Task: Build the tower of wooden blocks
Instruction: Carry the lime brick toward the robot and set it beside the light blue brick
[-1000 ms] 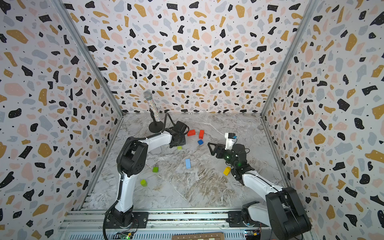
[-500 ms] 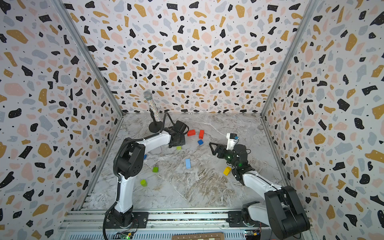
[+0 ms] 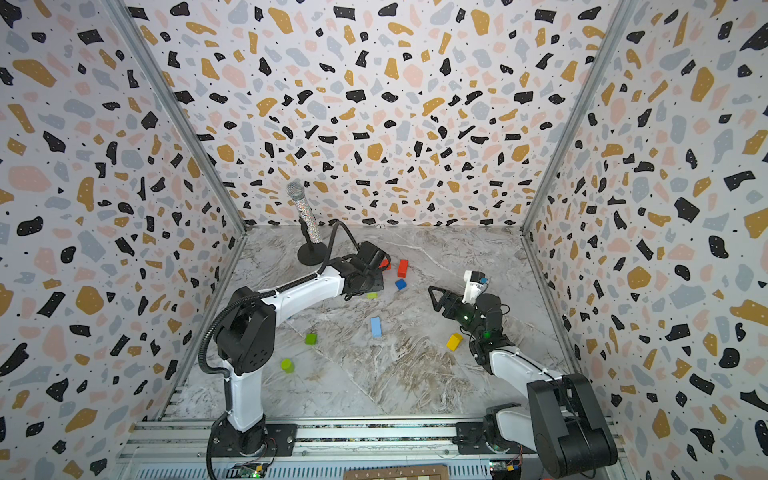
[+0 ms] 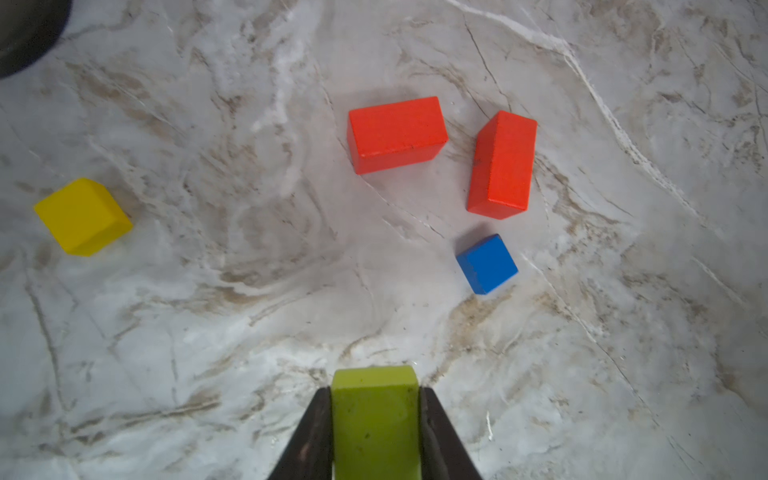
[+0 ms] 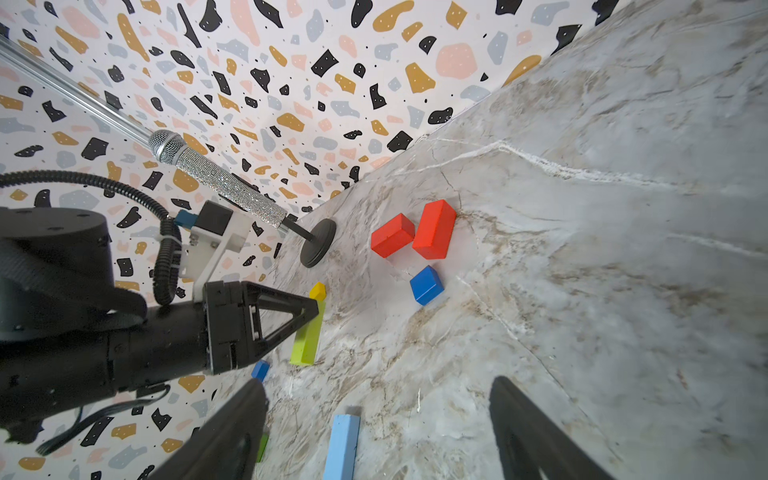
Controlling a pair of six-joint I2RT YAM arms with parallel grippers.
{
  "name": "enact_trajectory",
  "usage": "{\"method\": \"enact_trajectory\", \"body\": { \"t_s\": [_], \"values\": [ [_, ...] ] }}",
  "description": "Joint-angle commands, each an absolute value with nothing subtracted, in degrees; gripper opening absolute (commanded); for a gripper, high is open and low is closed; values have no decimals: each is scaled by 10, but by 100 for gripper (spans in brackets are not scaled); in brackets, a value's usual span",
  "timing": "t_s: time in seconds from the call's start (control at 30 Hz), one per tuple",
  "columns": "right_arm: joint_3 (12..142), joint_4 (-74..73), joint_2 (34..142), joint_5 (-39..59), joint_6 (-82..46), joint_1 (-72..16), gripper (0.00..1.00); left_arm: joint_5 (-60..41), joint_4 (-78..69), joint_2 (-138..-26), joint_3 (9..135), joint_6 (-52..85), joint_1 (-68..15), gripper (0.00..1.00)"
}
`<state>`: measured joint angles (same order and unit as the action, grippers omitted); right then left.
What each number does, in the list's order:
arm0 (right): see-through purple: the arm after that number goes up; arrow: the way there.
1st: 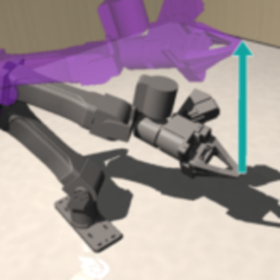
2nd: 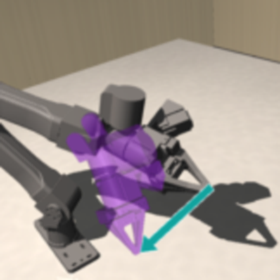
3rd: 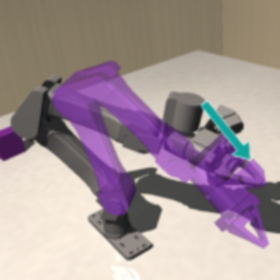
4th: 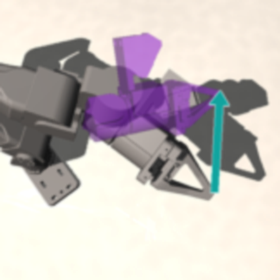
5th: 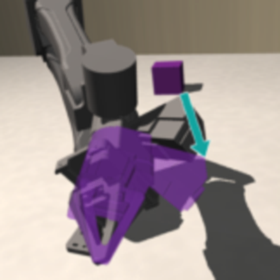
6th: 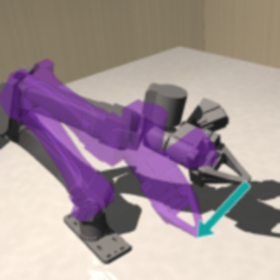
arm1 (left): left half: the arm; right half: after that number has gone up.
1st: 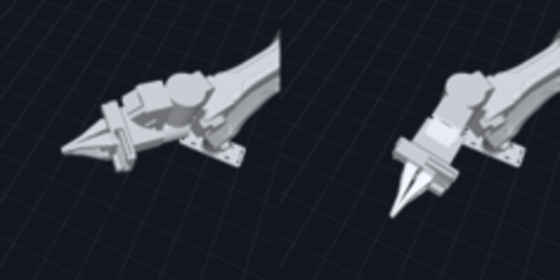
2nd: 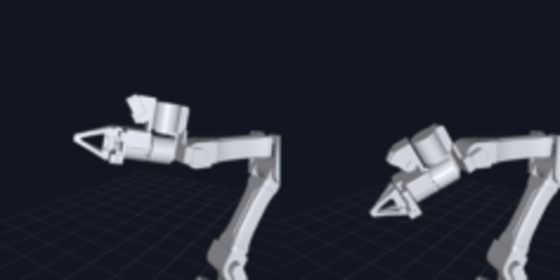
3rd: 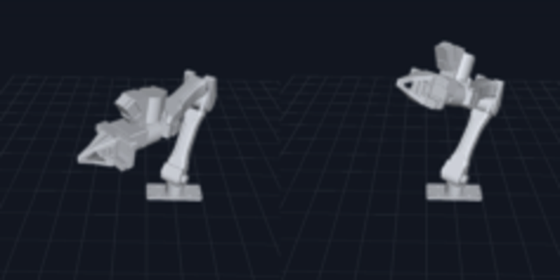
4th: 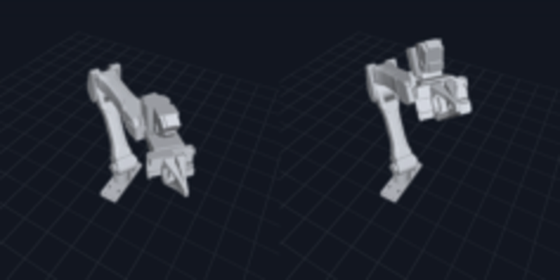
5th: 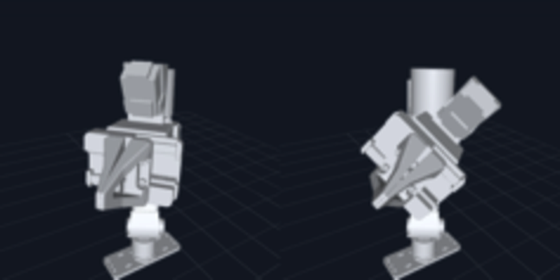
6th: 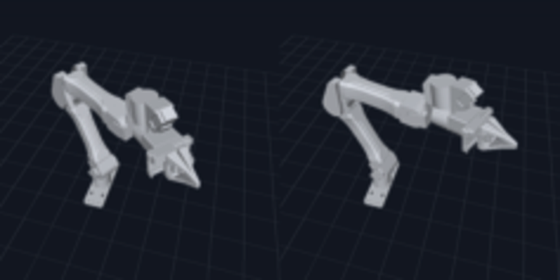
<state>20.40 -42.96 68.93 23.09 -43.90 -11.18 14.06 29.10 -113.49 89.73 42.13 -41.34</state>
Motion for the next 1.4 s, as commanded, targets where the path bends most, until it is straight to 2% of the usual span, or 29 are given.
{"method": "enact_trajectory", "body": {
  "t_s": [0.0, 0.2, 0.63, 1.37],
  "values": [
    [196, -440, 663, 219, -446, -103, 86, 162, 294, -1128, 898, 458, -439, 30],
    [177, -444, 643, 198, -458, -90, 86, 186, 293, -1132, 892, 502, -476, 31],
    [169, -454, 648, 199, -468, -85, 86, 200, 232, -1098, 784, 575, -515, 31],
    [167, -466, 649, 206, -471, -84, 86, 205, 243, -1129, 800, 571, -520, 32]
  ]
}}
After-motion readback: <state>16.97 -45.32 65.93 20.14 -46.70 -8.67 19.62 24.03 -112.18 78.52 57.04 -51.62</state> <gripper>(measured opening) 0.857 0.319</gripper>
